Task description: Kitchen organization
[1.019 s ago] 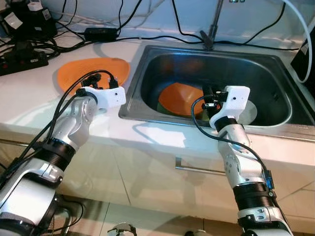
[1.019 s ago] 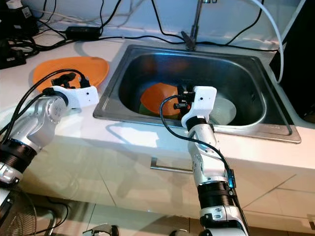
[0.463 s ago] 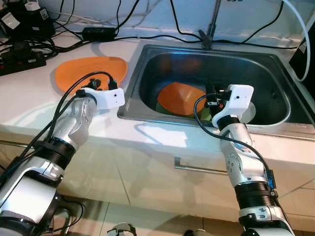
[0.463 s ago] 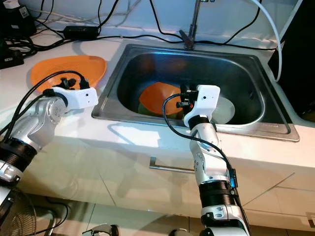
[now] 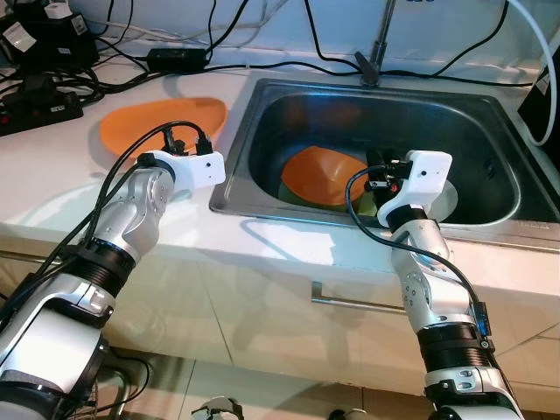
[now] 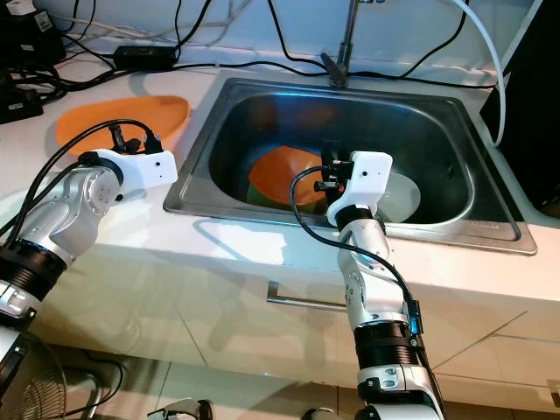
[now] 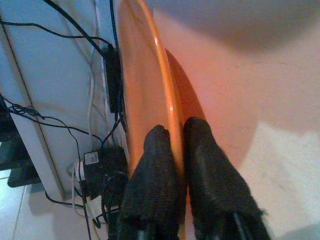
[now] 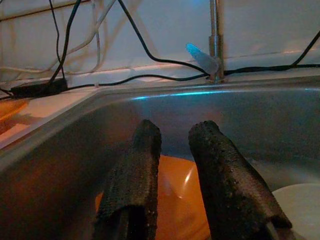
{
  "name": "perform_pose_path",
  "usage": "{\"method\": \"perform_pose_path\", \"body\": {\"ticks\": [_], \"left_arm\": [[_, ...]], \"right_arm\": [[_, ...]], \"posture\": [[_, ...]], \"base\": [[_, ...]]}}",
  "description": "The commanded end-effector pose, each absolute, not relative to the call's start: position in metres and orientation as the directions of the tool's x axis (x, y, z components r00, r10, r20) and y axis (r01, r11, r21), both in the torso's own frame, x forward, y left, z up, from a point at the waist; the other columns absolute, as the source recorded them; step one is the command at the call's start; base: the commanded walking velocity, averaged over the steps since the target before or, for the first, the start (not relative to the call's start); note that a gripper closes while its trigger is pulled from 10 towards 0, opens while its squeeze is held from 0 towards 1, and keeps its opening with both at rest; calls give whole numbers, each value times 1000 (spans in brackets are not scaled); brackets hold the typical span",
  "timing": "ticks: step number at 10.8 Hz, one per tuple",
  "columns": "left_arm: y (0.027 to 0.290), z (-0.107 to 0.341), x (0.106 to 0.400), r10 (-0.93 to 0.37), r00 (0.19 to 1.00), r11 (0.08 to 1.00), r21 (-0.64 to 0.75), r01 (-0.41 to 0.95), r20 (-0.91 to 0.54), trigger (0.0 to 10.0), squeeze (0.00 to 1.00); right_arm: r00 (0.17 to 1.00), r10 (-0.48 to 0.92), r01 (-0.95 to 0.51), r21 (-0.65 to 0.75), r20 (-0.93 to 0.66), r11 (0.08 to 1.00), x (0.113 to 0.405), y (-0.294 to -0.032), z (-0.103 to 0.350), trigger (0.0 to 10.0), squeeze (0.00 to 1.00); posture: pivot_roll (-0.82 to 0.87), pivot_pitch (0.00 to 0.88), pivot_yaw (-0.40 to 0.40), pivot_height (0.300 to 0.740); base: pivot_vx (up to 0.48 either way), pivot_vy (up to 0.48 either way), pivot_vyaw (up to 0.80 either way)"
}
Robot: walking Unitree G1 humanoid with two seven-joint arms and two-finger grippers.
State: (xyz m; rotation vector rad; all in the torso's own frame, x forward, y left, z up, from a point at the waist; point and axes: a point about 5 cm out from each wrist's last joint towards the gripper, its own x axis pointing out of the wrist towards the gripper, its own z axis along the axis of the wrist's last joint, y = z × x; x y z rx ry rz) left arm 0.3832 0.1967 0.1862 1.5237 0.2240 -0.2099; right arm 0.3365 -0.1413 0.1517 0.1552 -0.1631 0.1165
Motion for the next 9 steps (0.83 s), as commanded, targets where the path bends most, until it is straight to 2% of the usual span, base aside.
{"method": "perform_pose_path", "body": {"ticks": [1, 4, 6, 7, 9], "left_arm": [[193, 165, 379, -10, 937, 44, 936, 348, -348, 0, 0], [190, 172, 380, -25, 950, 38, 950, 311, -310, 0, 0], [166, 213, 384, -151, 987, 23, 998, 52, -48, 0, 0], [158, 223, 382, -192, 981, 46, 999, -15, 24, 10000, 0], [131, 223, 373, -314, 946, 78, 995, -56, 77, 10000, 0]], "right_arm": [[981, 89, -116, 153, 171, 981, 339, -144, 155, 10000, 0], [982, 82, -110, 161, 169, 981, 340, -145, 155, 10000, 0], [980, 81, -115, 185, 182, 976, 342, -143, 161, 10000, 0], [978, 84, -119, 185, 189, 975, 343, -142, 164, 10000, 0], [975, 80, -128, 227, 207, 966, 347, -139, 173, 10000, 0]], "posture": [[78, 75, 9, 740], [78, 75, 9, 740], [77, 74, 7, 740], [81, 74, 7, 740], [78, 72, 12, 740]], "base": [[0, 0, 0], [0, 0, 0], [0, 0, 0], [0, 0, 0], [0, 0, 0]]}}
